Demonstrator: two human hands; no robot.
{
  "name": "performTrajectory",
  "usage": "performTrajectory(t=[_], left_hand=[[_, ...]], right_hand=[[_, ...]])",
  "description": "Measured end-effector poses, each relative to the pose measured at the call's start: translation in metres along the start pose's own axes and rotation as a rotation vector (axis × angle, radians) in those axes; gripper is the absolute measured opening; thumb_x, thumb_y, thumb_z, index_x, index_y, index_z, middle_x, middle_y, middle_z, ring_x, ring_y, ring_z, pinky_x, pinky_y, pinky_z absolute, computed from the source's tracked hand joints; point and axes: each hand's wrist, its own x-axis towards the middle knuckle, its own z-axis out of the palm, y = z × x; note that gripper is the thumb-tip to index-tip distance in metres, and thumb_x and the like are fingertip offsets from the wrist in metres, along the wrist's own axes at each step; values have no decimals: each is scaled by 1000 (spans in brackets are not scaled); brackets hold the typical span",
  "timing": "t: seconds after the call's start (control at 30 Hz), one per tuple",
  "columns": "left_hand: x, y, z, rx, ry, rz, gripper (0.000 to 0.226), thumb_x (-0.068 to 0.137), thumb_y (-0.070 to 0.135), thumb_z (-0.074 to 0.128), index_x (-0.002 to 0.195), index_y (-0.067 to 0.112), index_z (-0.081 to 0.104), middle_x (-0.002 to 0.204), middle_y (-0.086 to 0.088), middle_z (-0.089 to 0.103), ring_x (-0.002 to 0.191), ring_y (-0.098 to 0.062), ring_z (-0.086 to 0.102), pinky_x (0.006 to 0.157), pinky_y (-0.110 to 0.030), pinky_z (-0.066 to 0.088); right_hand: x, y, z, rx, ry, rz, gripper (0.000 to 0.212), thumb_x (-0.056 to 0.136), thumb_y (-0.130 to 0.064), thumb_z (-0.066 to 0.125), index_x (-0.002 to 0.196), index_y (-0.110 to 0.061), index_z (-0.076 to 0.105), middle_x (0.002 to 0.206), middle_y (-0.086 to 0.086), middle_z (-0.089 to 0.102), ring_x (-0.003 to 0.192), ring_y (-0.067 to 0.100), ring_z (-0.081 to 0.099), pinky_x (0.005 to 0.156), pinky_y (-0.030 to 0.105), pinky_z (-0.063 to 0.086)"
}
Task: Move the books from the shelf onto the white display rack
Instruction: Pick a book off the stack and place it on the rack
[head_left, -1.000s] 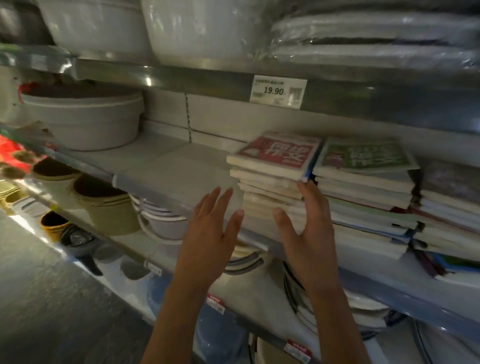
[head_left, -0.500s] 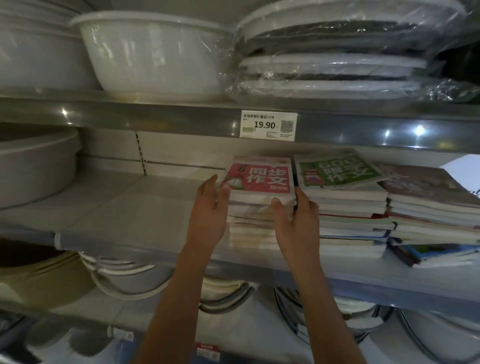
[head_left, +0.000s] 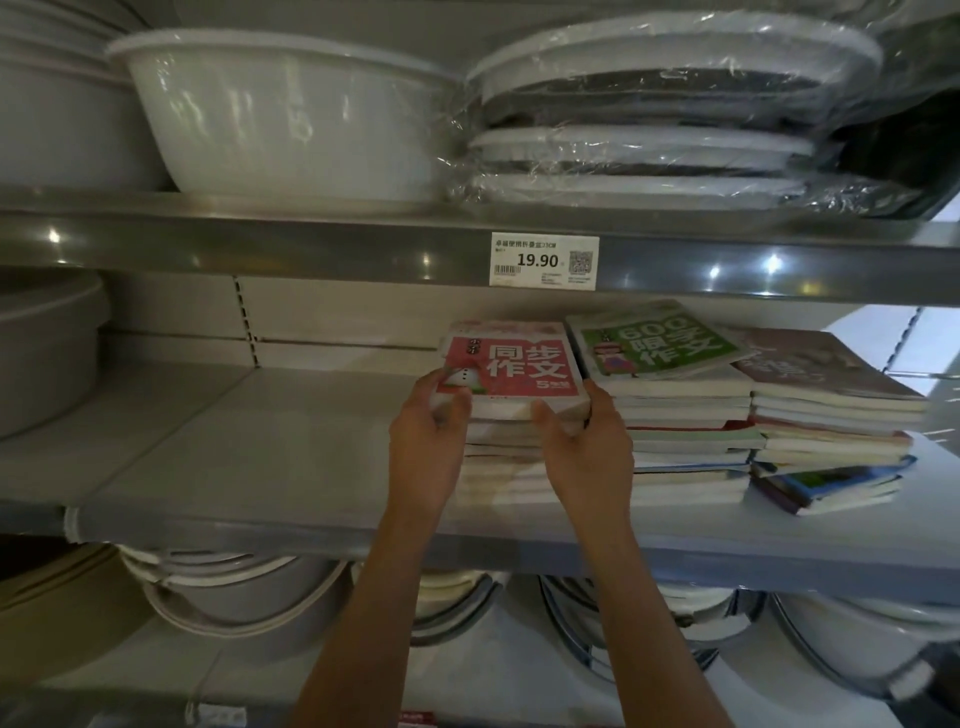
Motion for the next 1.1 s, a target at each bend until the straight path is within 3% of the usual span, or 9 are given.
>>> performTrajectory(t=[0.17,0.3,0.43,0.53,0.6,0.67,0.83,0.97,1.1], left_hand=[[-17,-1,-19,-13,10,11,29,97,19,61,126,24,61,91,28,56,73,24,55,62,0,42],[-30,-11,-37,-74,-2,-18,27,93,15,65,114,31,60,101,17,65,82,11,62,67,-8,47],[-24,-19,-43,-113,-110,-111,41,90,13,67,128,27,60,128,-1,60,111,-14,61,88,-27,51],[-22,-16,-41,-135,-173,-119,39,90,16,71,119,40,63,120,5,64,110,-11,63,77,-12,48],[-19,-15,-40,-147,-213,-104,42,89,14,71,98,54,61,107,15,68,99,-5,67,73,-13,49],[-15,-19,-40,-146,-247,-112,44,91,12,70,97,53,57,98,24,69,89,1,69,72,-13,51],[-17,-30,-39,-139,-293,-83,58,89,10,72,129,47,51,119,12,66,100,1,68,76,-15,55],[-27,-39,-45,-145,-282,-46,62,90,11,71,144,30,49,126,3,65,107,-10,68,84,-31,60],[-44,-34,-60,-202,-266,-7,60,89,5,71,132,40,49,120,12,64,101,1,67,74,-17,57]], right_hand=[[-21,-2,-12,100,2,11,56,86,-54,64,134,-27,52,118,1,63,106,18,61,92,41,52],[-32,2,-25,167,-25,16,35,88,-44,64,119,-30,57,115,-1,62,97,7,60,73,20,48],[-17,5,-29,135,-286,19,46,92,-18,63,136,-29,52,117,-10,63,99,-1,60,69,7,47],[-14,7,-21,117,-356,42,52,95,-10,56,138,-37,43,108,-28,54,90,-10,55,71,3,43],[-18,6,-13,110,-326,36,57,95,-13,55,147,-31,38,126,-16,56,102,-3,56,82,5,45],[-22,9,-6,61,-291,14,62,93,-25,59,150,-29,36,142,-5,49,117,6,52,95,20,45],[-34,18,1,-13,-230,-61,64,95,-26,64,151,-23,34,151,2,36,117,5,47,78,-1,41],[-46,23,3,3,-222,-110,66,95,-29,63,153,-24,31,160,7,26,134,18,47,104,35,49],[-69,24,3,70,-221,-115,75,88,-46,60,154,-29,30,159,1,29,130,13,51,97,31,54]])
